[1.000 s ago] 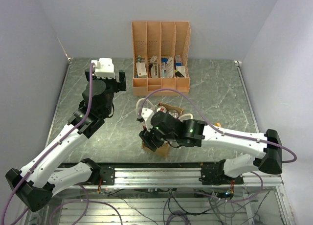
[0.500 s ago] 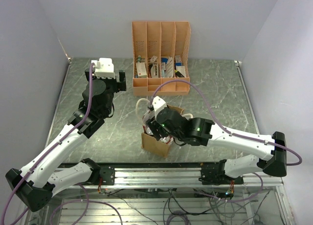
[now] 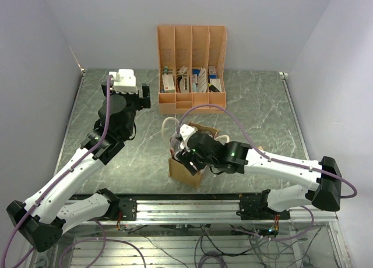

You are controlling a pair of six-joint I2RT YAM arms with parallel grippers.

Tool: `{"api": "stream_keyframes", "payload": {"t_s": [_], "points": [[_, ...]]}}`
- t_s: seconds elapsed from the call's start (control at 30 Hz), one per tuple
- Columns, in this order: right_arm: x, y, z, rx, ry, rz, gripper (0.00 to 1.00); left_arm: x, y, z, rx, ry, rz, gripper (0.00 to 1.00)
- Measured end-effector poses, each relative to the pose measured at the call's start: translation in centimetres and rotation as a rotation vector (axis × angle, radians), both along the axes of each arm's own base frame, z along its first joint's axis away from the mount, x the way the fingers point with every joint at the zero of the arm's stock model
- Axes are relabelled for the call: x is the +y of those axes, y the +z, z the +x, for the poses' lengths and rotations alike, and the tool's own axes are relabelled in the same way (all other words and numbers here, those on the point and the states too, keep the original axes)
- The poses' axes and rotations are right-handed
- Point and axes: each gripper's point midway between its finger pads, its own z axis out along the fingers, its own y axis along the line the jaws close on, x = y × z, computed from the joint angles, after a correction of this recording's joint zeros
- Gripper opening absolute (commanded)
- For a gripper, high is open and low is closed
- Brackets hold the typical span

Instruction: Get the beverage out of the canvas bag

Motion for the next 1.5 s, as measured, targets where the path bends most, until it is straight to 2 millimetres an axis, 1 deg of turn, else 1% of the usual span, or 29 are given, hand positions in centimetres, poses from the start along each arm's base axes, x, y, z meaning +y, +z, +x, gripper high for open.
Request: {"api": "stream_keyframes", "payload": {"t_s": [0.13, 0.23, 0.33, 0.47, 0.7, 0.83, 0.97, 1.0, 1.03, 1.17, 1.23, 1.3, 1.37, 1.5], "points": [[1.2, -0.3, -0.3, 0.015, 0.043, 0.033, 0.71, 0.0, 0.0, 0.0, 0.001, 0.000, 0.001, 0.95], [2.3, -0.6, 0.1, 0.018, 0.055, 0.055, 0.73, 0.0, -0.1, 0.0, 0.002, 0.000, 0.002, 0.95], [3.2, -1.5, 0.6, 0.025, 0.056, 0.055, 0.75, -0.1, -0.1, 0.1, 0.003, 0.000, 0.003, 0.95], [3.6, -2.5, 1.5, 0.038, 0.043, 0.052, 0.75, -0.2, -0.3, 0.2, 0.009, 0.000, 0.007, 0.96], [4.3, -2.2, 1.8, 0.052, 0.049, 0.092, 0.75, -0.2, -0.4, 0.3, 0.010, 0.000, 0.008, 0.96], [4.8, -2.3, 1.8, 0.056, 0.058, 0.108, 0.72, -0.2, -0.4, 0.3, 0.010, 0.000, 0.008, 0.95], [5.3, -2.7, 1.9, 0.067, 0.066, 0.105, 0.57, -0.2, -0.4, 0.3, 0.010, 0.000, 0.008, 0.95], [5.5, -2.8, 1.9, 0.071, 0.069, 0.105, 0.51, -0.2, -0.4, 0.3, 0.010, 0.000, 0.008, 0.95], [5.6, -2.8, 1.9, 0.071, 0.071, 0.106, 0.42, -0.2, -0.4, 0.3, 0.010, 0.000, 0.008, 0.95], [5.6, -2.8, 1.9, 0.076, 0.071, 0.102, 0.22, -0.2, -0.4, 0.3, 0.011, 0.000, 0.008, 0.95], [5.5, -2.7, 1.9, 0.077, 0.070, 0.099, 0.09, -0.2, -0.5, 0.3, 0.012, 0.000, 0.009, 0.95], [5.3, -2.6, 1.9, 0.075, 0.064, 0.099, 0.00, -0.2, -0.5, 0.3, 0.012, 0.000, 0.009, 0.95], [5.2, -2.2, 1.9, 0.070, 0.057, 0.107, 0.00, -0.2, -0.5, 0.3, 0.013, 0.000, 0.010, 0.95], [4.7, 0.3, 2.3, 0.030, 0.019, 0.163, 0.00, -0.3, -0.6, 0.4, 0.015, 0.000, 0.011, 0.96]]}}
